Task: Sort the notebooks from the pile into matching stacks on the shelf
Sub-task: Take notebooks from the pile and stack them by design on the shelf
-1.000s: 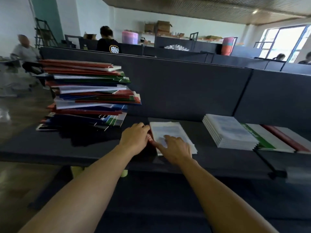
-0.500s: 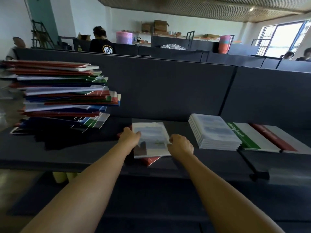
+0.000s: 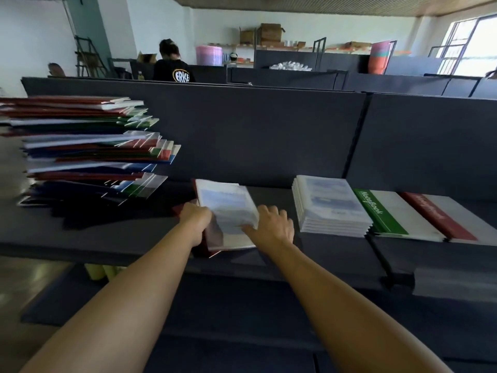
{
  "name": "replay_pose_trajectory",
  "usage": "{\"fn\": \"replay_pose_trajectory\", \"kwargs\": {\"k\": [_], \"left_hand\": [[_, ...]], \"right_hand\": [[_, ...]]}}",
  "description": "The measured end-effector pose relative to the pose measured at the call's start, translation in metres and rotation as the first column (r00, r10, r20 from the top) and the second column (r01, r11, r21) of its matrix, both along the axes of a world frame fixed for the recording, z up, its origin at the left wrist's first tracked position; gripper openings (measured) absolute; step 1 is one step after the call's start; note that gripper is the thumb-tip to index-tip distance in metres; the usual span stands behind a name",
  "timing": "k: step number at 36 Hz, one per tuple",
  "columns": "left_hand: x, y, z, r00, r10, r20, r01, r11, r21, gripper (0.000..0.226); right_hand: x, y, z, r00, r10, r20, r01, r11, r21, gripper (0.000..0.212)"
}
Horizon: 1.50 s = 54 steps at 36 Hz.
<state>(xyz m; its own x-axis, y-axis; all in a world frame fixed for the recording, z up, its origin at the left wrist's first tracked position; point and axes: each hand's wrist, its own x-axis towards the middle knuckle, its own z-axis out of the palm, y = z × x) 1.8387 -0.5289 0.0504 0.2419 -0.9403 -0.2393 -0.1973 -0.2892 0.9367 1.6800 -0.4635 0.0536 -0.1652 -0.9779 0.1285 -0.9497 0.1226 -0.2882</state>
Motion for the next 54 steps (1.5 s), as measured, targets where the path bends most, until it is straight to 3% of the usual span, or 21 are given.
{"fn": "replay_pose_trajectory", "kwargs": {"k": [3, 6, 11, 14, 18, 21, 24, 29, 31, 33, 35, 38, 43, 45, 48, 51, 54], "left_hand": [[-0.005, -0.004, 0.007, 0.99, 0.02, -0.138, -0.011, 0.998, 0.066, 0.027], [-0.008, -0.006, 0.017, 0.978, -0.009, -0.21, 0.031, 0.994, 0.103, 0.024], [-0.009, -0.011, 0.026, 0.967, -0.075, -0.244, 0.098, 0.992, 0.084, 0.035], [-0.011, -0.014, 0.025, 0.967, -0.088, -0.238, 0.099, 0.995, 0.033, 0.043], [-0.001, -0.017, 0.013, 0.998, 0.026, -0.064, -0.027, 1.0, -0.015, 0.048], [0.009, -0.017, 0.005, 0.986, 0.13, 0.108, -0.134, 0.991, 0.024, 0.049], [0.012, -0.014, 0.005, 0.972, 0.173, 0.161, -0.184, 0.981, 0.061, 0.052], [0.023, -0.021, 0.012, 0.968, 0.252, -0.005, -0.251, 0.965, 0.072, 0.067], [0.031, -0.024, 0.013, 0.943, 0.296, -0.152, -0.283, 0.954, 0.102, 0.066], [0.031, -0.021, 0.015, 0.905, 0.241, -0.35, -0.19, 0.966, 0.174, 0.059], [0.02, -0.011, 0.017, 0.919, 0.084, -0.386, -0.01, 0.982, 0.19, 0.058], [-0.004, -0.002, 0.014, 0.982, 0.001, -0.191, 0.023, 0.992, 0.125, 0.071], [-0.003, 0.006, 0.027, 0.992, 0.0, 0.13, 0.02, 0.988, -0.156, 0.04], [0.004, 0.013, 0.04, 0.943, 0.017, 0.331, 0.073, 0.963, -0.258, 0.039], [0.016, 0.016, 0.057, 0.803, 0.115, 0.585, 0.16, 0.904, -0.397, 0.047], [0.023, 0.014, 0.067, 0.718, 0.18, 0.673, 0.251, 0.834, -0.491, 0.056], [0.026, 0.011, 0.07, 0.745, 0.181, 0.642, 0.299, 0.77, -0.564, 0.055]], "right_hand": [[0.007, 0.003, 0.008, 0.976, 0.217, -0.032, -0.219, 0.969, -0.11, 0.071], [0.009, 0.005, 0.019, 0.919, 0.381, 0.103, -0.382, 0.924, -0.013, 0.08], [0.003, 0.006, 0.027, 0.922, 0.388, -0.015, -0.388, 0.922, 0.015, 0.059], [0.005, 0.005, 0.024, 0.956, 0.274, 0.108, -0.268, 0.961, -0.069, 0.058], [0.012, 0.002, 0.015, 0.953, 0.205, 0.224, -0.197, 0.979, -0.057, 0.061], [0.014, -0.001, 0.011, 0.937, 0.206, 0.281, -0.209, 0.978, -0.022, 0.049], [0.013, -0.003, 0.008, 0.926, 0.192, 0.326, -0.221, 0.974, 0.053, 0.043], [0.015, -0.012, 0.019, 0.885, 0.155, 0.44, -0.168, 0.986, -0.011, 0.032], [0.016, -0.013, 0.022, 0.878, 0.127, 0.462, -0.142, 0.99, -0.002, 0.036], [0.018, -0.013, 0.024, 0.883, 0.116, 0.454, -0.133, 0.991, 0.006, 0.036], [0.02, -0.012, 0.026, 0.897, 0.107, 0.429, -0.122, 0.993, 0.008, 0.033], [0.022, -0.009, 0.026, 0.918, 0.09, 0.387, -0.088, 0.996, -0.022, 0.03], [0.033, -0.006, 0.019, 0.98, 0.107, 0.165, -0.082, 0.985, -0.154, 0.063], [0.033, -0.008, 0.018, 0.981, 0.077, 0.178, -0.029, 0.966, -0.256, 0.063], [0.024, -0.015, 0.017, 0.982, -0.016, 0.186, 0.073, 0.951, -0.302, 0.063], [0.01, -0.027, 0.008, 0.99, -0.052, 0.128, 0.075, 0.98, -0.184, 0.056], [0.001, -0.028, -0.007, 0.995, 0.073, 0.074, -0.074, 0.997, 0.021, 0.04]]}}
